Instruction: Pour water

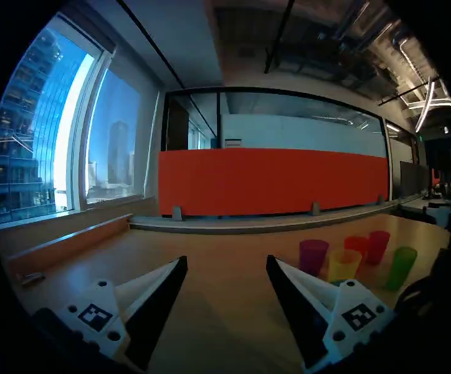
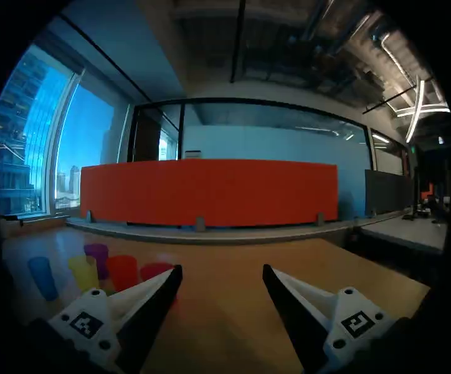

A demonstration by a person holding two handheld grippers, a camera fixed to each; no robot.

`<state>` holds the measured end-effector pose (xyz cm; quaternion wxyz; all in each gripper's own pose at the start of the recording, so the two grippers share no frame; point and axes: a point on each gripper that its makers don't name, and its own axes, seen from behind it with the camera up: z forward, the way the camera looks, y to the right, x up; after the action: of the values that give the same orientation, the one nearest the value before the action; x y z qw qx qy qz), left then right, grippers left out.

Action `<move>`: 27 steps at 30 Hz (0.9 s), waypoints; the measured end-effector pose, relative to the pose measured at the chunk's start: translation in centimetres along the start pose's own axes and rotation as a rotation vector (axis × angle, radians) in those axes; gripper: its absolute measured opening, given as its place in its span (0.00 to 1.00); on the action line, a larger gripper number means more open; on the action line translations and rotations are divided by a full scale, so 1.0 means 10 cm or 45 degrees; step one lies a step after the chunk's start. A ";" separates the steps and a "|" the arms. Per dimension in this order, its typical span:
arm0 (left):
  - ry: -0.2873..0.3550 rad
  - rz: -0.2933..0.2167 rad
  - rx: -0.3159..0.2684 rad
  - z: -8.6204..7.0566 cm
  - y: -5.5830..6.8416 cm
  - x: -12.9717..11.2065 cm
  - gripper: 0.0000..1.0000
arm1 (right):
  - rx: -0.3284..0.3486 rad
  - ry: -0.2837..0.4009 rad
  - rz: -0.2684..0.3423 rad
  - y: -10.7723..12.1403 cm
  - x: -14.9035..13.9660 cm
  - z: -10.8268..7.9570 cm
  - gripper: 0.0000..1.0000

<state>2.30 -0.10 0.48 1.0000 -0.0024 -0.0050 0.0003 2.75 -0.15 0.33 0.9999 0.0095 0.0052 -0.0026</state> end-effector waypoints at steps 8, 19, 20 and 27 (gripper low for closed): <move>-0.037 -0.008 -0.026 0.03 0.02 0.37 0.94 | 0.048 -0.031 -0.013 -0.01 0.42 0.02 1.00; -0.010 0.013 -0.061 0.10 0.00 1.22 0.94 | 0.106 -0.056 -0.062 -0.07 1.07 0.11 1.00; -0.006 0.014 -0.062 0.11 -0.01 1.29 0.94 | 0.113 -0.058 -0.064 -0.08 1.13 0.11 1.00; 0.001 0.001 -0.086 0.16 -0.03 1.72 0.94 | 0.155 -0.061 -0.063 -0.16 1.51 0.12 1.00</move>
<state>19.52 -0.35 2.26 0.9993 -0.0360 -0.0046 0.0004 17.83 -1.88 1.29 0.9970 0.0703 -0.0188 -0.0277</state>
